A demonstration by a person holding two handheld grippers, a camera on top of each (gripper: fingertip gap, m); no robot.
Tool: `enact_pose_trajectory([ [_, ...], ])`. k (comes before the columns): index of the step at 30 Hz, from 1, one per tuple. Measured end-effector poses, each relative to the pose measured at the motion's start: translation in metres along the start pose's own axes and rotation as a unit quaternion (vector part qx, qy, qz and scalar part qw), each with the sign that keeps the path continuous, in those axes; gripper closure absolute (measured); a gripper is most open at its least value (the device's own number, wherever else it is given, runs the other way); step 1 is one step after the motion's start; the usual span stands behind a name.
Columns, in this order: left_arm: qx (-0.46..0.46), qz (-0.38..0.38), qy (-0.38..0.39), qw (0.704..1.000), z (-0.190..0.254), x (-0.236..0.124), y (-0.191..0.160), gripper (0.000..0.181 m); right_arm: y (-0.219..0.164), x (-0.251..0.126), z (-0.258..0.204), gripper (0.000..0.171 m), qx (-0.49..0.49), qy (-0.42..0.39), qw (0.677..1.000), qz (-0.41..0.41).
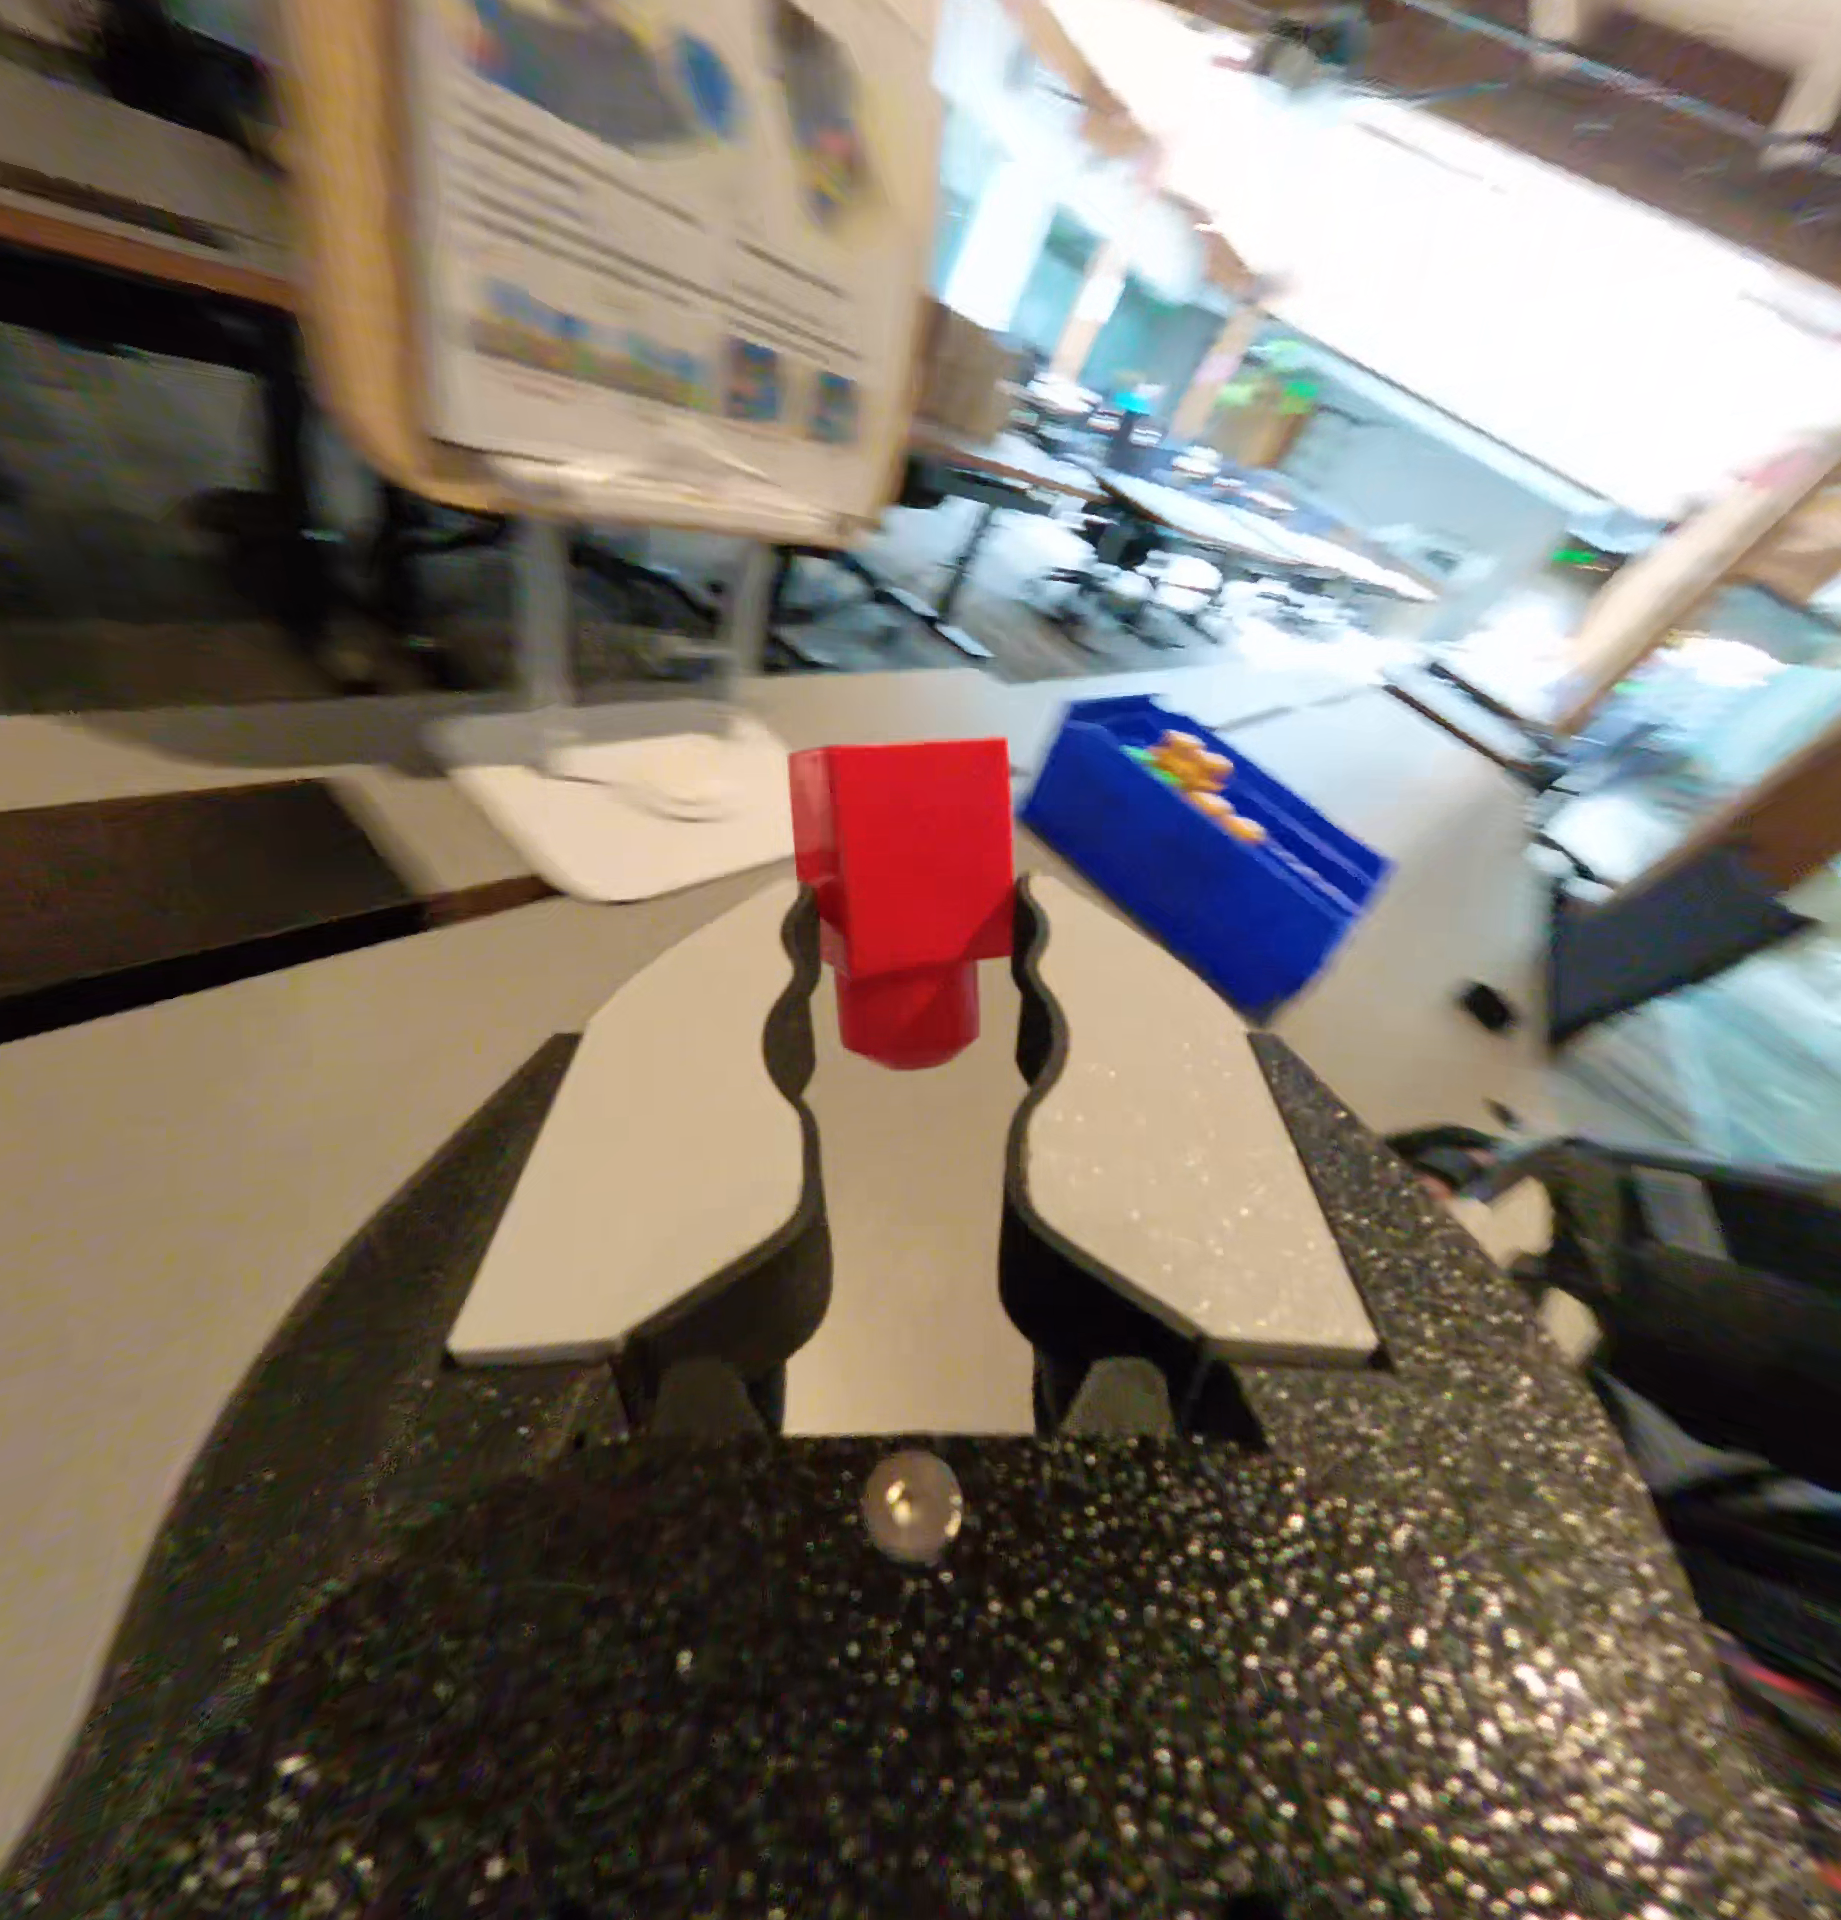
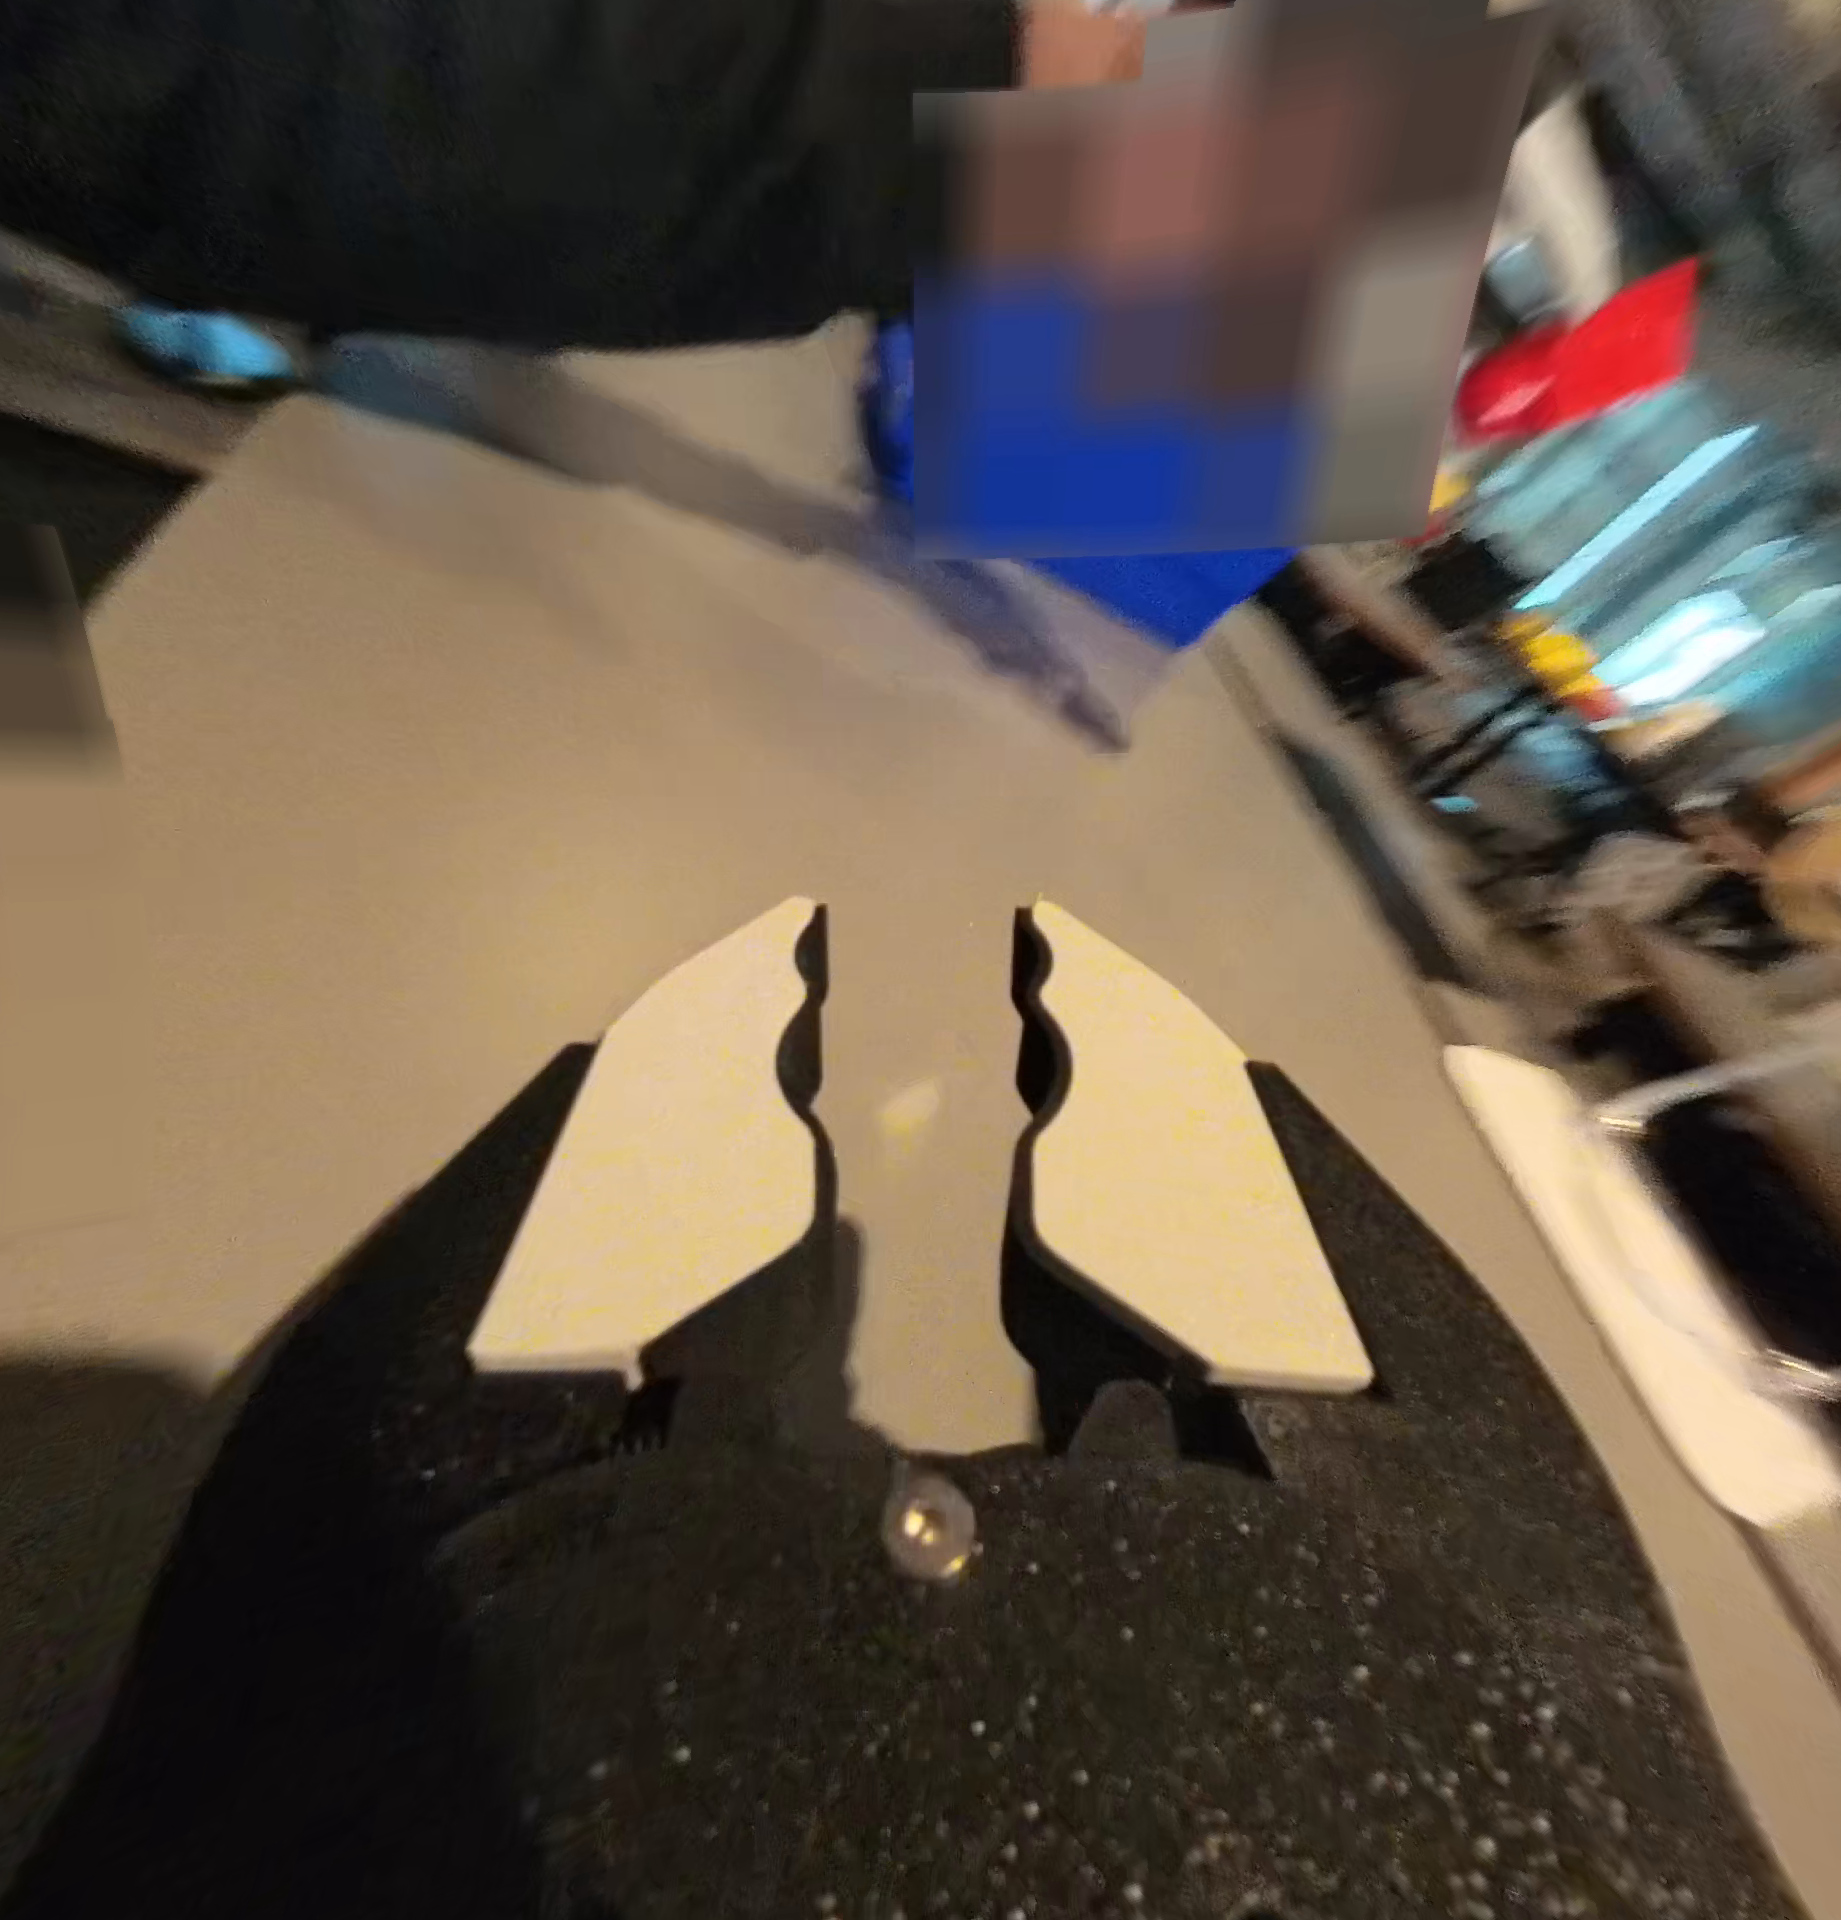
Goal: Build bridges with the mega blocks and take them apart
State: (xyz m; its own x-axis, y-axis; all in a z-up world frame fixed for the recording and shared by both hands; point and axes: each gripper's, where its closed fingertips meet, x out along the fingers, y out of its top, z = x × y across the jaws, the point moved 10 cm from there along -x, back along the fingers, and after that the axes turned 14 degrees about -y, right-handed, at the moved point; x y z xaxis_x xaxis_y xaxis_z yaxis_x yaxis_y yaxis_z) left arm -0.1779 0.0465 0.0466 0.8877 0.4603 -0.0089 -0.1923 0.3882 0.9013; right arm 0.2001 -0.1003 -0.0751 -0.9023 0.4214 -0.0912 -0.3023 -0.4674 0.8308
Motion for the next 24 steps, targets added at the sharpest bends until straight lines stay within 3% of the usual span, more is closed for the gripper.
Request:
enact_pose_trajectory([
  [4,-0.039,0.001,-0.184,0.982,0.028,0.114,-0.058,0.146,0.004,-0.017,0.03,0.134,-0.004,-0.138,0.99,0.019],
  [8,-0.066,-0.018,-0.282,0.957,0.058,0.175,-0.108,0.147,-0.006,-0.036,0.054,0.122,-0.021,-0.211,0.977,-0.008],
  [15,-0.014,-0.111,-0.312,0.944,0.087,0.19,-0.147,0.147,-0.027,-0.049,0.064,0.115,-0.09,-0.209,0.973,-0.033],
  [24,-0.02,-0.147,-0.345,0.927,0.1,0.196,-0.159,0.147,-0.021,-0.046,0.051,0.108,-0.164,-0.212,0.963,-0.023],
])
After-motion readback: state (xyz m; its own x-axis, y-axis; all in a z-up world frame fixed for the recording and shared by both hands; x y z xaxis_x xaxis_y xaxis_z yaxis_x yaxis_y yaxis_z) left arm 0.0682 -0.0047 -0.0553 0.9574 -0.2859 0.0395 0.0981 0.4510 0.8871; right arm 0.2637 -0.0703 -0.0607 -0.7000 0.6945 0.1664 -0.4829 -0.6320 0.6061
